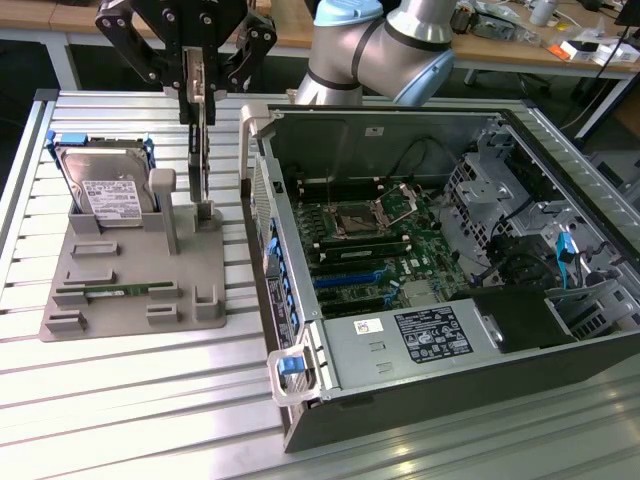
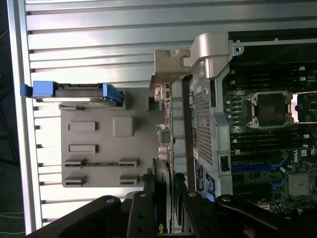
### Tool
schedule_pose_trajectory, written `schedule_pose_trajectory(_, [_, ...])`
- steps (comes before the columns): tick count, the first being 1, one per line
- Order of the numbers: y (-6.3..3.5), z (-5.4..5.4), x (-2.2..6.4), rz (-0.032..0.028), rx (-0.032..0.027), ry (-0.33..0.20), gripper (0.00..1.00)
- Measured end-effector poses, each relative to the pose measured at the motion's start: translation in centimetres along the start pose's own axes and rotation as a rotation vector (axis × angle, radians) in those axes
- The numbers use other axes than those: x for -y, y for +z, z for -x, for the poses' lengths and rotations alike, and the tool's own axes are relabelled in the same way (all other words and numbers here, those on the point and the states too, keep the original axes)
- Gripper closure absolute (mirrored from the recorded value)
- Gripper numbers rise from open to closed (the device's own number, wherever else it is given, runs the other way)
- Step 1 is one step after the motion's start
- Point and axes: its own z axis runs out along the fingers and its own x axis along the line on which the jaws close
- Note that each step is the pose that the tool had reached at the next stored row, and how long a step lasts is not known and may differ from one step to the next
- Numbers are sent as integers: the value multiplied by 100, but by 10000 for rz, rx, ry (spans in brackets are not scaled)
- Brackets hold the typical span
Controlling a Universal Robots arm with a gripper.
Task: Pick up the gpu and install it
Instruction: 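Pick up the gpu and move the gpu toward the slot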
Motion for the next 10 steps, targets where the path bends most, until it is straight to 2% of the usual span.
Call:
schedule_pose_trajectory(6, [-1, 17, -1, -2, -2, -1, 73])
schedule_pose_trajectory(8, [0, 43, -3, -1, -1, 0, 73])
schedule_pose_trajectory(10, [2, 115, -7, -1, -1, 0, 73])
